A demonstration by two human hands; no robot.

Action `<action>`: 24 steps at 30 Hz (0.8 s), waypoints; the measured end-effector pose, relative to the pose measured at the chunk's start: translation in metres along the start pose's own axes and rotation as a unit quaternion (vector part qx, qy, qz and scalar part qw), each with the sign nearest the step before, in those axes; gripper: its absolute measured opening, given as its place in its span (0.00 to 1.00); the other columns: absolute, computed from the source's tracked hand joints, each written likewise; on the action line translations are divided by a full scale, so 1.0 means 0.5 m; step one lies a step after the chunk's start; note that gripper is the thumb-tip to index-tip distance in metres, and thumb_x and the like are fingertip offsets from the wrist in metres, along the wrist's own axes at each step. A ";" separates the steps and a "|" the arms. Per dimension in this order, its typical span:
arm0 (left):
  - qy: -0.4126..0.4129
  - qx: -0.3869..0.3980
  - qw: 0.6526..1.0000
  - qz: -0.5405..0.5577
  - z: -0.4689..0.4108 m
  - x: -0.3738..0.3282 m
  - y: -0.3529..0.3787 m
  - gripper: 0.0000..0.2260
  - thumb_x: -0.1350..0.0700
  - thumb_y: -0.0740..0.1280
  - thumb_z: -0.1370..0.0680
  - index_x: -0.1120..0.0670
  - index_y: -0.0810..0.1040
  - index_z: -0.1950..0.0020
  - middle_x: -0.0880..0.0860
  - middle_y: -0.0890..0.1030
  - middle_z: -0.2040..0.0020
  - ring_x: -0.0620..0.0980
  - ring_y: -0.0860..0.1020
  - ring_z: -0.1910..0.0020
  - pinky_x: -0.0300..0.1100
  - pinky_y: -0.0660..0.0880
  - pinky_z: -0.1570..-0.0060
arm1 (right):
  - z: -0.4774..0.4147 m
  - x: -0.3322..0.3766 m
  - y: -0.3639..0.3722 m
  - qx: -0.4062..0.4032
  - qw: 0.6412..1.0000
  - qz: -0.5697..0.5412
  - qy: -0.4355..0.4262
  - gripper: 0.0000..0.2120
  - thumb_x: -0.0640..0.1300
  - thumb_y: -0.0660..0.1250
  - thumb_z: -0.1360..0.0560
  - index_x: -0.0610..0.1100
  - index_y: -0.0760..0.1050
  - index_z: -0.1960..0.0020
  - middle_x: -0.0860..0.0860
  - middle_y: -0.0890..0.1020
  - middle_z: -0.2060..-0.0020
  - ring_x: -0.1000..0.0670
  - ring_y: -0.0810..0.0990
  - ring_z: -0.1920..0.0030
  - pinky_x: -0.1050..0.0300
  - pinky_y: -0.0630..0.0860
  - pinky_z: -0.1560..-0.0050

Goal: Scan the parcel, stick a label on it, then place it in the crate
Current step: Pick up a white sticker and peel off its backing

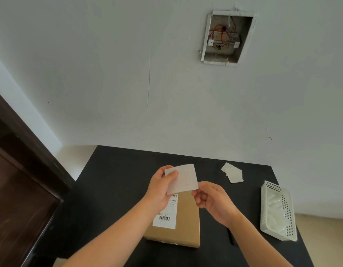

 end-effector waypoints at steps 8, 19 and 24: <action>0.015 -0.027 1.000 -0.002 -0.007 -0.012 -0.025 0.11 0.60 0.72 0.20 0.53 0.78 0.40 0.60 0.84 0.44 0.60 0.83 0.47 0.50 0.83 0.57 | 0.000 0.011 0.004 -0.019 0.999 0.021 -0.019 0.11 0.37 0.65 0.18 0.37 0.83 0.55 0.43 0.83 0.62 0.50 0.77 0.66 0.57 0.74 0.64; 0.038 -0.044 0.997 -0.057 -0.019 -0.006 -0.038 0.10 0.57 0.73 0.21 0.49 0.78 0.42 0.59 0.83 0.41 0.62 0.83 0.42 0.53 0.81 0.50 | -0.013 0.001 -0.023 -0.090 0.989 0.115 -0.017 0.11 0.38 0.65 0.18 0.38 0.83 0.56 0.43 0.80 0.66 0.49 0.74 0.67 0.56 0.74 0.63; 0.040 -0.017 0.996 -0.072 -0.019 -0.002 -0.030 0.08 0.59 0.72 0.21 0.53 0.77 0.44 0.59 0.83 0.42 0.59 0.82 0.42 0.48 0.81 0.55 | -0.020 -0.003 -0.052 -0.157 0.987 0.039 -0.024 0.11 0.39 0.65 0.17 0.37 0.83 0.52 0.44 0.81 0.66 0.48 0.74 0.65 0.51 0.74 0.58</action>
Point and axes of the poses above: each hand's wrist, its own z-axis away from the middle knuckle, its own y-axis out of the palm, x = y × z, the point moved 9 cm from there along -z, towards the middle knuckle
